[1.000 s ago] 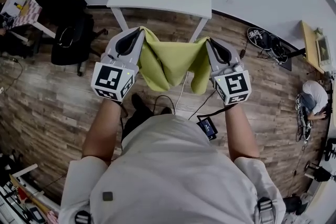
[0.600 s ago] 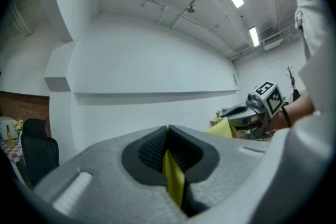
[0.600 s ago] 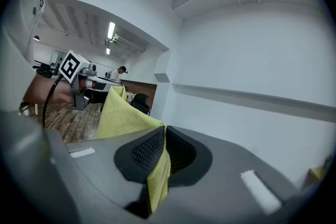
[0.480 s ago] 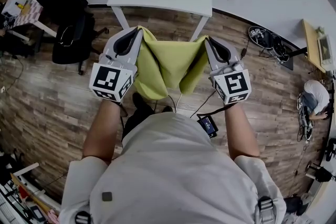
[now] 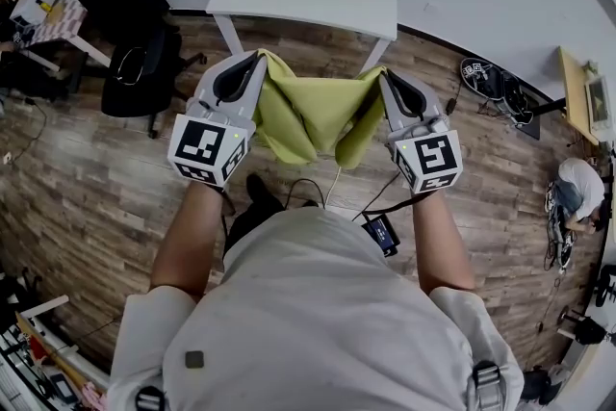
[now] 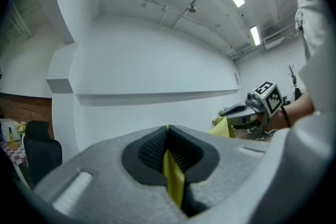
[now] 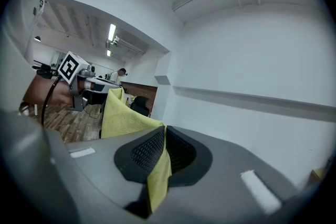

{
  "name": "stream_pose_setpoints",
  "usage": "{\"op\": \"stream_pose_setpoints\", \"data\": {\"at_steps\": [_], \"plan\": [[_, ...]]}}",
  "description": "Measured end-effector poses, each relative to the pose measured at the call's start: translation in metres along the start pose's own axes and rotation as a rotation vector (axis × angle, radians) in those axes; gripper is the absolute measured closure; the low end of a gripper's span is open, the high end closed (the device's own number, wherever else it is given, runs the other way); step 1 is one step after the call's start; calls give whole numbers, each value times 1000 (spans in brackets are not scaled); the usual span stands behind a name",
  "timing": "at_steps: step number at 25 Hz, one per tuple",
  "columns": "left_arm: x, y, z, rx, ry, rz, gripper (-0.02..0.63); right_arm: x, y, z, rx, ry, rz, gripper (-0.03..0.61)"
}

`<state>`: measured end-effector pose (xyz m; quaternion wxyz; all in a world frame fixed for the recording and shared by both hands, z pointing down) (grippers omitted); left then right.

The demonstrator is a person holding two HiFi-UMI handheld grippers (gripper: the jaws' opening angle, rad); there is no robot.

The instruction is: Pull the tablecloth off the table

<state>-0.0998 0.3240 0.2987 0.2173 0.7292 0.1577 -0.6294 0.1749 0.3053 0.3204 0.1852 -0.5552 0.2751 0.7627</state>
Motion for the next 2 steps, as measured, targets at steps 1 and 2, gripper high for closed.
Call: {"op": "stream_pose_setpoints", "data": {"at_steps": [1, 2], "plan": [[0, -1, 2, -1, 0, 0, 606, 1, 1, 1, -1, 1, 0, 557], [1, -2, 3, -3, 0, 1, 607, 3, 2, 3, -2, 2, -1, 556]]}}
Point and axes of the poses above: the fingertips, and each gripper's own axes: y forward along the fingers, z to its left, x out of its top, the point moved 8 cm from there along -y, backward along the fingers, and after that the axes turned 4 degrees about z, right-handed, at the moved point
